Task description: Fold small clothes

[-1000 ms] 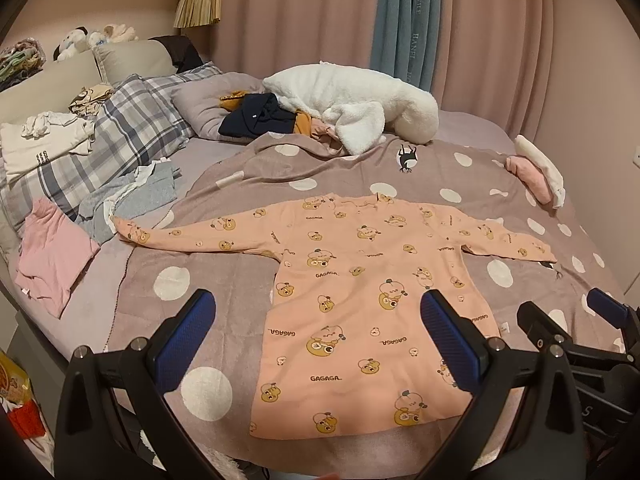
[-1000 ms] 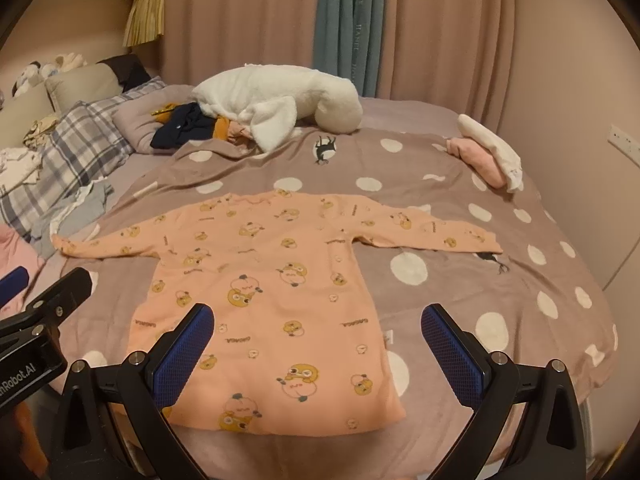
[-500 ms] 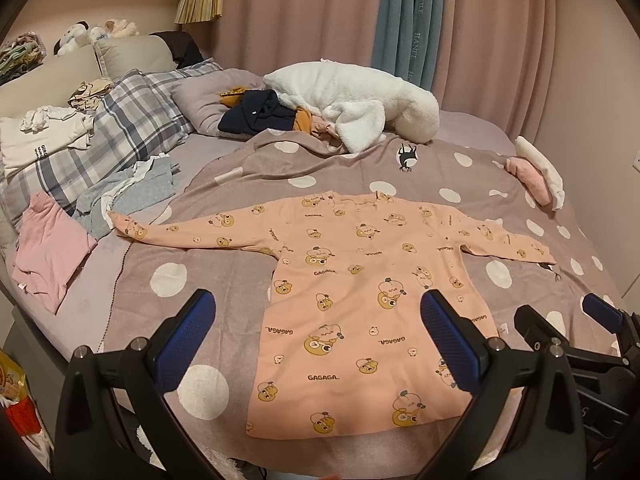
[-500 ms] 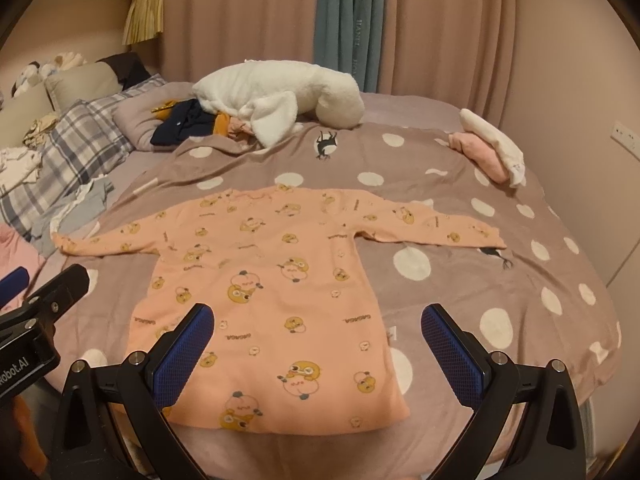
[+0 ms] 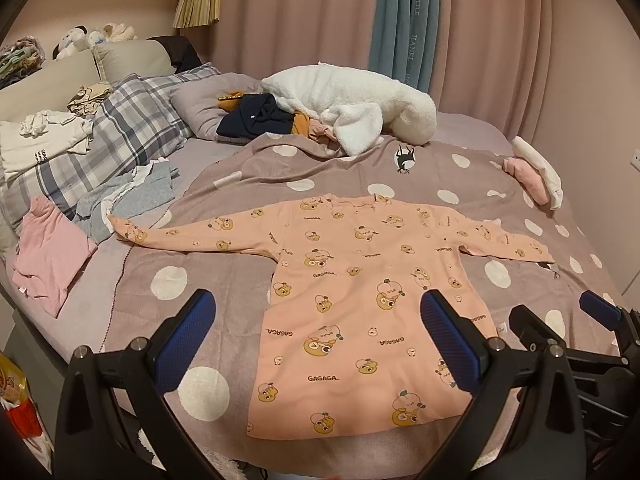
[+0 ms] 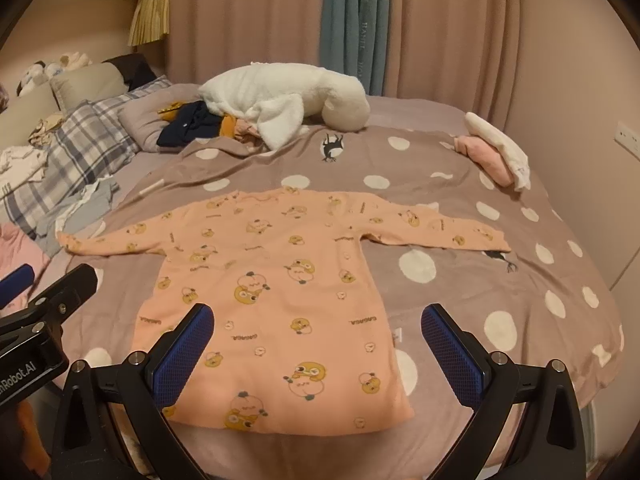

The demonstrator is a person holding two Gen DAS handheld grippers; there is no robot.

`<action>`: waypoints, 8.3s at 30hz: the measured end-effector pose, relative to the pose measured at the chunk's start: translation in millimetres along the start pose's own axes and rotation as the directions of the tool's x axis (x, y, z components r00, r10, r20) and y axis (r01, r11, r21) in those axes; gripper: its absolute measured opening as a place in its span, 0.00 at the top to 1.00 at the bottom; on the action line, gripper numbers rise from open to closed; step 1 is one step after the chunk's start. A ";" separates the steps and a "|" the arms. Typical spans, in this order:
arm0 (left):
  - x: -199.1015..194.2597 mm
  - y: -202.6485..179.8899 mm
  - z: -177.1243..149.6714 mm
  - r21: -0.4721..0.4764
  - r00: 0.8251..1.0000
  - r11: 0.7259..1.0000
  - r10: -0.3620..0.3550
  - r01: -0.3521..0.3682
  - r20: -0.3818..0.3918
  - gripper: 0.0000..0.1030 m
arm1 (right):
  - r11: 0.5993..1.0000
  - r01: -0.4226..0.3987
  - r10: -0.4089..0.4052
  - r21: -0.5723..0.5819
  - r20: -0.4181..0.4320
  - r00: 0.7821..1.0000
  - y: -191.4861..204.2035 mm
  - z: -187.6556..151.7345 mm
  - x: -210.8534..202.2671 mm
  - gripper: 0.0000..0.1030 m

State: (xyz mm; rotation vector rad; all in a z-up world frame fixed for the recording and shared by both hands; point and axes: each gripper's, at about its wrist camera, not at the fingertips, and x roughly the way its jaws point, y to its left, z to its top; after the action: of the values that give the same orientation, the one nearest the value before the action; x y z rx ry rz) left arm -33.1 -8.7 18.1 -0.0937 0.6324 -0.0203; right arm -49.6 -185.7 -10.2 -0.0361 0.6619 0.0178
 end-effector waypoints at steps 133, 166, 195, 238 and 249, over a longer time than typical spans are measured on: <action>97.3 95.6 -5.4 -0.154 0.995 0.984 0.078 -0.087 -0.066 0.01 | 0.665 -0.384 0.406 0.641 0.122 0.906 -209.9 150.0 251.0 0.90; 99.0 131.3 -14.8 -0.187 0.988 0.973 0.121 -0.137 -0.094 0.01 | 0.697 -0.511 0.619 0.502 -0.063 0.783 -4.0 151.6 311.8 0.90; 92.6 170.4 -25.7 -0.233 0.982 0.955 0.160 -0.181 -0.103 0.02 | 0.656 -0.602 0.726 0.455 -0.163 0.668 110.9 136.5 317.8 0.90; 70.1 194.9 -23.0 -0.269 0.981 0.944 0.187 -0.193 -0.050 0.01 | 0.687 -0.644 0.719 0.336 -0.192 0.668 156.2 123.2 256.4 0.14; 83.7 219.4 -9.0 -0.304 0.987 0.946 0.144 -0.116 0.071 0.01 | 0.813 -0.565 0.581 0.142 -0.134 0.803 121.5 72.0 203.7 0.06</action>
State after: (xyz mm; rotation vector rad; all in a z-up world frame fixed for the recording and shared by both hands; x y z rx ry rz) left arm 27.0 205.0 -59.1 -0.3442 0.5446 0.2076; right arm 151.9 -60.5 -82.1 0.2631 0.8276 0.5798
